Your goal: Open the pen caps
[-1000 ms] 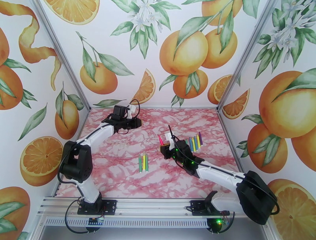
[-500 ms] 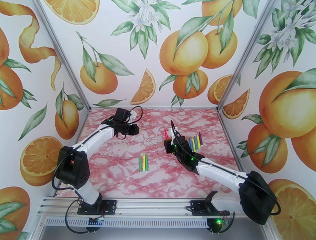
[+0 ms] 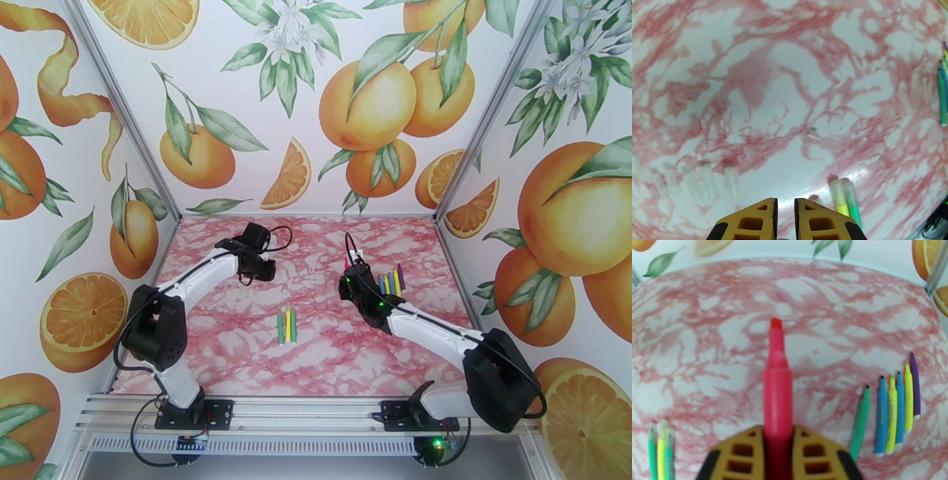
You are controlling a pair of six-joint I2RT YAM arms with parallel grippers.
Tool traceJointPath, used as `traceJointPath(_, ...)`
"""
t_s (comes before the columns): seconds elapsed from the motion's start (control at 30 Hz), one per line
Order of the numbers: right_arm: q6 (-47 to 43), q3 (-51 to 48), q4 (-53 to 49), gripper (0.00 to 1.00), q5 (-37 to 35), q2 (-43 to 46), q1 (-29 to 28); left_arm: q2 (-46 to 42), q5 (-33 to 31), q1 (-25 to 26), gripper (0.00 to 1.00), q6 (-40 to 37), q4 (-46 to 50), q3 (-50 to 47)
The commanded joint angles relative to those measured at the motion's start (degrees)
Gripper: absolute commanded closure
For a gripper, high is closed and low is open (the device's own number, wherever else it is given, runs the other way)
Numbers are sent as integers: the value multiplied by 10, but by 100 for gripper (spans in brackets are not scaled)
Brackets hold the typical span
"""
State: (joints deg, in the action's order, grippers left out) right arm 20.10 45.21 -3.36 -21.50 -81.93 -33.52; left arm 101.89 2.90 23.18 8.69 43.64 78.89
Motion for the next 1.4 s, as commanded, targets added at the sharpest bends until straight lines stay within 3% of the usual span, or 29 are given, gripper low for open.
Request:
traceJointPath(0.0,18,24,-41,100,-39,-24,14,17,-26,2,100,-4,15,22)
traceJointPath(0.57,52,98,-91,100,-9,-149,58,75,-98,16,99,-1,25,14)
traceJointPath(1.37,93,110,-126,96,31,-220,104,134,-112,16,90,-2,28,17)
